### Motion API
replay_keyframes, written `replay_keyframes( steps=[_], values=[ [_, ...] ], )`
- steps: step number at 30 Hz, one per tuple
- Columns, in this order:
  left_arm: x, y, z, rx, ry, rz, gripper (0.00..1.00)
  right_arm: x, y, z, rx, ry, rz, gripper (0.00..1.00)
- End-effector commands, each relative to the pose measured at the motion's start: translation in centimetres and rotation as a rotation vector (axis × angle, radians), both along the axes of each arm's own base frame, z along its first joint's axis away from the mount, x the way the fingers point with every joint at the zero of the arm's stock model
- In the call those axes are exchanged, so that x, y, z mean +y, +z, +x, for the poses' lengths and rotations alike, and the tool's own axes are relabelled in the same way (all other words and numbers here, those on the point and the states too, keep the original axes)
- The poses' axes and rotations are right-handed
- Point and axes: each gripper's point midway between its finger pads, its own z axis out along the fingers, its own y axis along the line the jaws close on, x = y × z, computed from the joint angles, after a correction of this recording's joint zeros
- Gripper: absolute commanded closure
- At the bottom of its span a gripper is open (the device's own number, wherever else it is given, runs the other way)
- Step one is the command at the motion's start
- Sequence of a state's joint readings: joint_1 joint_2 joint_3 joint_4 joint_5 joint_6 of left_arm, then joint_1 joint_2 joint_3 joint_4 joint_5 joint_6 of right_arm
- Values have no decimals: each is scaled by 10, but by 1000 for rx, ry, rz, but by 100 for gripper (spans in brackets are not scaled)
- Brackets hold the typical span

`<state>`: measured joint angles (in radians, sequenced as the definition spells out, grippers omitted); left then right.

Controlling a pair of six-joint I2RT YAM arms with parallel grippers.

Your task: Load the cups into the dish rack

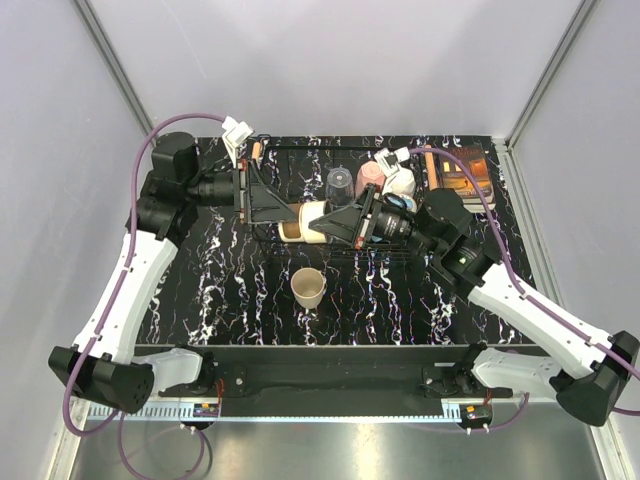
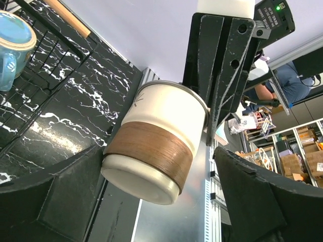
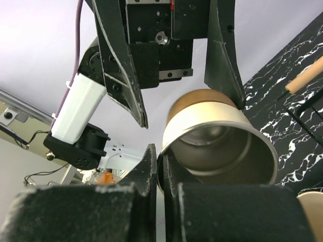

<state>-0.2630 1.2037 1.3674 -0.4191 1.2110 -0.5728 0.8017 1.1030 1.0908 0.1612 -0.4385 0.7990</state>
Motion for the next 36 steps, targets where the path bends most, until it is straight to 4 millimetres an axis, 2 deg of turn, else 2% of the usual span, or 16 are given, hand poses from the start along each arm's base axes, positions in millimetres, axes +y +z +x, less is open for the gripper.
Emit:
replay_keyframes(
  steps=[1, 8, 11, 16, 22, 23, 24, 25, 27, 28, 29, 30, 32, 33, 35, 36],
  values=[
    [-2, 15, -29, -48, -94, -34, 6, -4, 48, 6, -97, -15, 133, 100],
    [0, 18, -28, -57, -89, -41, 1, -7, 59, -1, -101, 20, 162, 100],
    [-1, 23, -32, -31, -123, -62, 10, -12, 58, 1, -108, -6, 164, 100],
    [-1, 28, -35, -16, -141, -76, 56, -9, 56, 6, -101, -5, 179, 100],
    [0, 35, -34, -22, -142, -89, 98, -5, 38, 14, -70, -31, 137, 100],
    [0, 35, -28, -17, -130, -85, 100, -7, 34, 17, -62, -49, 115, 90],
    [0, 34, -22, -12, -107, -80, 100, -7, 20, 22, -29, -70, 56, 62],
    [2, 43, -16, -99, -80, -75, 100, -12, 23, 24, -59, -103, 32, 50],
    [3, 24, 12, -40, 35, 15, 100, -22, 4, 27, -30, -160, -67, 22],
    [5, 34, 23, -180, 70, 55, 100, -35, 4, 29, -57, -222, -98, 0],
    [7, 21, 26, -123, 94, 113, 100, -43, -2, 30, -53, -263, -129, 0],
    [8, 5, 53, -114, 171, 191, 100, -53, -15, 29, -28, -294, -181, 0],
    [8, 1, 63, -217, 212, 331, 100, -81, -15, 26, -54, -396, -203, 0],
    [15, -25, 92, -232, 305, 478, 100, -91, -21, 23, -46, -423, -228, 0],
    [7, -36, 98, -348, 290, 618, 100, -116, -18, 13, -68, -488, -209, 0],
    [11, -53, 114, -374, 328, 729, 100, -134, -13, 7, -76, -540, -189, 0]
  ],
)
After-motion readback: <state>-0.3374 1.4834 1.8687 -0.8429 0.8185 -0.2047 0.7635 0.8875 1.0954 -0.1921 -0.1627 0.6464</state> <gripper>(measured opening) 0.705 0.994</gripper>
